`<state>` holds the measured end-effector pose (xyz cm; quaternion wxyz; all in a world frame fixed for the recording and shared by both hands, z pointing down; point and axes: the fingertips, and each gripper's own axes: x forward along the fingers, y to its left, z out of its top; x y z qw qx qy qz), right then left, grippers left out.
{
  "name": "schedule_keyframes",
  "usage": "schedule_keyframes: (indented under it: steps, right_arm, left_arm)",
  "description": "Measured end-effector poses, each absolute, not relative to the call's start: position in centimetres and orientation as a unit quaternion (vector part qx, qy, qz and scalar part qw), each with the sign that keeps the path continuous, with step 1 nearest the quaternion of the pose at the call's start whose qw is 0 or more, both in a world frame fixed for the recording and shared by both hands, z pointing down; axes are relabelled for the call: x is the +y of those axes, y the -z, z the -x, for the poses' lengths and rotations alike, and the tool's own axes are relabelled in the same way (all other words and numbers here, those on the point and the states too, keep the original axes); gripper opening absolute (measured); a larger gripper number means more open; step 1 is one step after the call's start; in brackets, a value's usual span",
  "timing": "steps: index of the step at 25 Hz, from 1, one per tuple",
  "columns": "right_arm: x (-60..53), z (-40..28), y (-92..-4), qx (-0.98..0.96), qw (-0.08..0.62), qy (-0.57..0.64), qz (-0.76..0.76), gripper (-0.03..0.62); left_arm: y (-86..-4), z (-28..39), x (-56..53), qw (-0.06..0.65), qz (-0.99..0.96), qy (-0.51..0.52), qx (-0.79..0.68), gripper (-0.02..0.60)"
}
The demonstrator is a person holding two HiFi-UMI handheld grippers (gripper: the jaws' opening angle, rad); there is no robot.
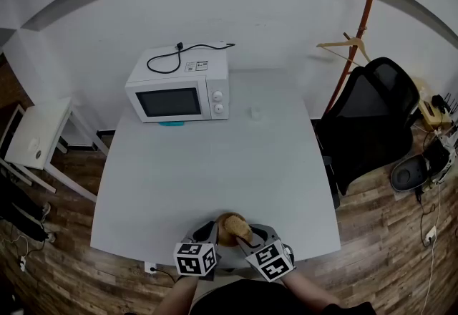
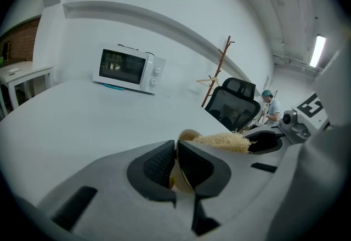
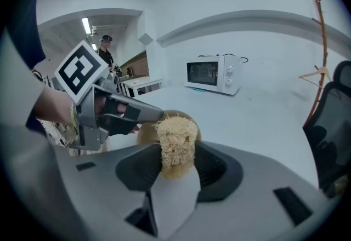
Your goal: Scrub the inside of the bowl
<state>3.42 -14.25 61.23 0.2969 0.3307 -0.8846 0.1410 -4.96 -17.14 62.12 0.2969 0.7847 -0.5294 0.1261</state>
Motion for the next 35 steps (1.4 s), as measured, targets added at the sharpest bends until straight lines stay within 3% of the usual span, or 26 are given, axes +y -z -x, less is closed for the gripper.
schedule_keyframes:
  steps: [14,16,22,32,35]
  right_arm:
    - [-14.7,-5.3,-60.2,-0.88,0.248,-0.141,-0.379,0.172]
    - [-14.5,-5.7,-60.1,-0.878,0.244,-0.145,-0.385,0.172]
    - [-13.8,-6.5,-59.2,-0.873,0.223,-0.136,-0.411,0.172]
    - [-11.2,-5.3,-57.2,-0.878,0.171,-0.12,-0.431,0.172]
    - [-10.0,-4.7,-56.9,-0.879,0.162,-0.122,-0.432,0.172]
  left_arm:
    - [-66.4,6.5,-18.0,0.315,-0.749,-0.173,-0.557,0.04]
    - [-67.0,6.6,-18.1,0.319,-0.746,-0.183,-0.555,0.15]
    - [-67.2,7.4,-17.7,0.308,-0.74,-0.192,-0.566,0.206]
    - [-63.1,7.8,-14.2,0.289,-0.758,-0.145,-0.567,0.198]
    - [-62.3,8.2,-12.5,0.287,-0.758,-0.136,-0.57,0.102]
